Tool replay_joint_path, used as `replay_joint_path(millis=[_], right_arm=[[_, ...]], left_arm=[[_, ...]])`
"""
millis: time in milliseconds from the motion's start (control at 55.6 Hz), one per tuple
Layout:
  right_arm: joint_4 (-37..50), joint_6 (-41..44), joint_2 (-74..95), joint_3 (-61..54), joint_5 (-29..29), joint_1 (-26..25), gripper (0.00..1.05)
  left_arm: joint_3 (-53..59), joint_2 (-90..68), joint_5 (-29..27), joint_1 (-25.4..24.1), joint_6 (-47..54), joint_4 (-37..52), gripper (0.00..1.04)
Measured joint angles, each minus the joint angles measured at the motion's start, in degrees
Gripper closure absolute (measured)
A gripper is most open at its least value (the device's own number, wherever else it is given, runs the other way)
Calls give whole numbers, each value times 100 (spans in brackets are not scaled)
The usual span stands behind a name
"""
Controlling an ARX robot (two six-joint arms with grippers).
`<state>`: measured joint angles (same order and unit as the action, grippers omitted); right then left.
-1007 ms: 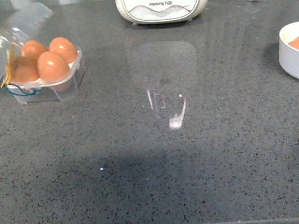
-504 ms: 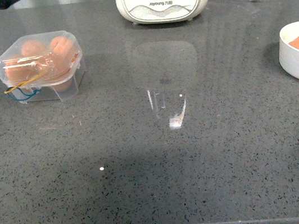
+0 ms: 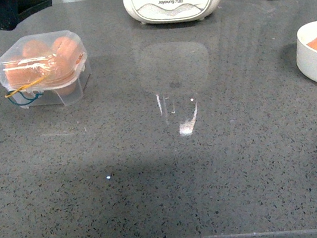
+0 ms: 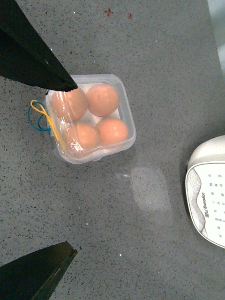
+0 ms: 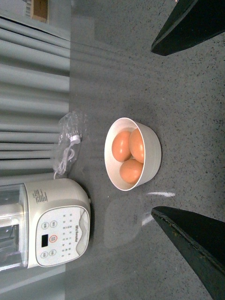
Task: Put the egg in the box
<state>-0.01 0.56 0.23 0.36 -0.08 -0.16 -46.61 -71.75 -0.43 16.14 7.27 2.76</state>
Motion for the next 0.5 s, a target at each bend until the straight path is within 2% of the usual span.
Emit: replay_joint_path(millis=[216,504], right_arm=[[0,2,0,0,2,0,7],[0,0,0,0,2,0,7]], left_arm=[[0,33,-15,-70,85,79,7],[188,586,162,-647,107,31,7]])
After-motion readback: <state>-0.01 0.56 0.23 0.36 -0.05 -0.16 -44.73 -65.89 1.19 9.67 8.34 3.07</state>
